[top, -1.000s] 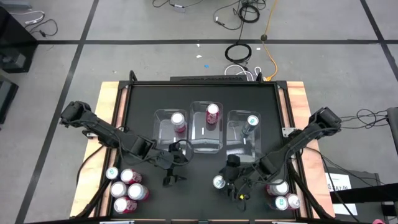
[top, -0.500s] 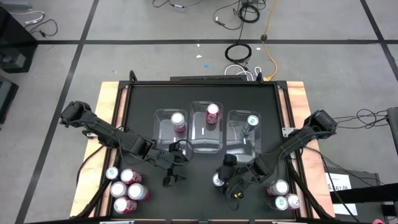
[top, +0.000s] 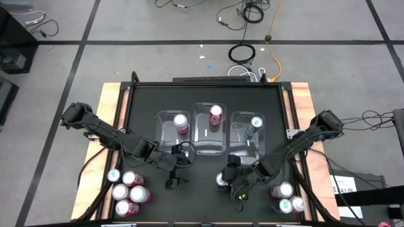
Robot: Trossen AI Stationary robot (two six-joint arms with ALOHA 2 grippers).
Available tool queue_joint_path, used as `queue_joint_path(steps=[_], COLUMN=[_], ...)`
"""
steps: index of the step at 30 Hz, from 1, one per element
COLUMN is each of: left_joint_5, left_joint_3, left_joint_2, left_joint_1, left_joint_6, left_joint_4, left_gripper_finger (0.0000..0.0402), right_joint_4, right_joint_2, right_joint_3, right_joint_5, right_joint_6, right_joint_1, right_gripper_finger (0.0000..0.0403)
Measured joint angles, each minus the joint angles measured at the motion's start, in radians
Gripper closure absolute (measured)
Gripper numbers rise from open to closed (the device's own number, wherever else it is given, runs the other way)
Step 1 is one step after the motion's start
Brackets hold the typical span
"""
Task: Sort soda cans
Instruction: Put the center silver blue soda can into the middle right transparent bin
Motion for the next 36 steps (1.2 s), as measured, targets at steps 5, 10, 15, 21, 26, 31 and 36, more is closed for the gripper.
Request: queue_joint_path(steps=[5, 10, 15, 21, 26, 31, 36], left_joint_5=[0.0, 0.0, 0.0, 0.0, 0.0, 0.0, -0.001], left_joint_3=[0.0, 0.0, 0.0, 0.0, 0.0, 0.0, 0.0], left_joint_2=[0.0, 0.0, 0.0, 0.0, 0.0, 0.0, 0.0], left_joint_1=[0.0, 0.0, 0.0, 0.0, 0.001, 0.001, 0.001], left_joint_6=[0.001, 0.001, 0.001, 0.001, 0.002, 0.005, 0.004], left_joint_4=[0.0, 0.0, 0.0, 0.0, 0.0, 0.0, 0.0], left_gripper_finger=[0.0015, 0.0015, 0.0015, 0.0015, 0.0015, 0.0015, 0.0015], right_joint_4=[-0.19, -0.475, -0.743, -1.033, -1.04, -0.868, -0.604], right_joint_2=[-0.039, -0.051, -0.056, -0.108, -0.201, -0.31, -0.376], right_joint_3=[0.141, 0.315, 0.421, 0.389, 0.271, 0.03, -0.167], right_joint_5=[0.017, 0.094, 0.226, 0.256, 0.326, 0.349, 0.295], right_joint_6=[-0.049, 0.034, 0.134, 0.381, 0.538, 0.629, 0.611], right_joint_1=[0.0, -0.018, -0.023, 0.007, 0.041, 0.008, -0.095], right_gripper_finger=[0.0188, 0.0177, 0.0181, 0.0181, 0.0181, 0.0179, 0.0178])
